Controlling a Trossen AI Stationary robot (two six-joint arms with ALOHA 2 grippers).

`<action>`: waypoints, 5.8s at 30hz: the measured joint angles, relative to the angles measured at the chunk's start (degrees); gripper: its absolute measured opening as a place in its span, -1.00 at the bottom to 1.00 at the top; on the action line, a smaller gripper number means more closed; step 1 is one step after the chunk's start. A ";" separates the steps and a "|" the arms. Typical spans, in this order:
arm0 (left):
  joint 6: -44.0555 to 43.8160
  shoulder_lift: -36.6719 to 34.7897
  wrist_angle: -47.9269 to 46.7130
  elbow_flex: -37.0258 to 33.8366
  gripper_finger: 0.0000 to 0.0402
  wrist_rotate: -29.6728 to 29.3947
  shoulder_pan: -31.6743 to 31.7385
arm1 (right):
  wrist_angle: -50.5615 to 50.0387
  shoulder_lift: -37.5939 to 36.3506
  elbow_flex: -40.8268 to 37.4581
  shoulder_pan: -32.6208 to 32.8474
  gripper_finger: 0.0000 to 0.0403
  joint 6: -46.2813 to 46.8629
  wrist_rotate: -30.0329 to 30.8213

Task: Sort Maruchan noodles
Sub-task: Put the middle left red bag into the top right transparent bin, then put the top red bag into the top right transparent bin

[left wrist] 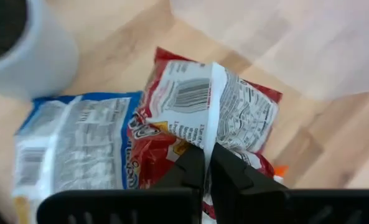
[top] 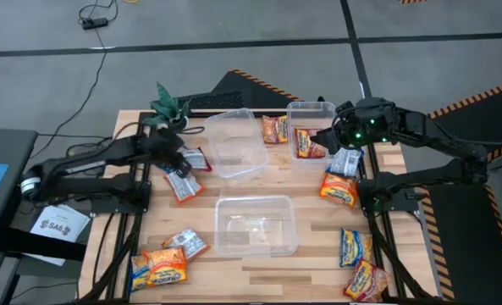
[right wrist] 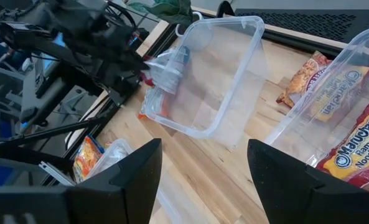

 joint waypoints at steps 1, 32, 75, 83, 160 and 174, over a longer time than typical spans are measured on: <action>-0.06 -1.75 -1.61 1.01 -1.00 -0.03 0.00 | 0.01 0.00 0.00 -0.02 0.29 -0.02 0.00; 7.29 31.63 37.38 33.63 -1.00 2.54 -6.97 | 32.84 -0.26 0.01 0.00 0.29 -0.43 -2.37; 11.72 69.53 24.86 76.37 0.20 7.73 -5.57 | 35.80 0.00 0.00 -0.31 0.29 -2.24 -2.36; 5.06 65.92 14.97 79.44 0.20 22.12 -0.76 | 35.74 0.00 0.00 -0.38 0.29 -2.42 -2.36; -2.76 -10.94 45.20 7.62 0.19 1.99 -2.93 | -20.76 79.45 52.22 -15.13 0.29 -64.29 8.98; -2.54 -10.94 45.16 7.64 0.19 2.03 -2.93 | -26.48 79.34 58.82 -13.54 0.29 -65.20 9.30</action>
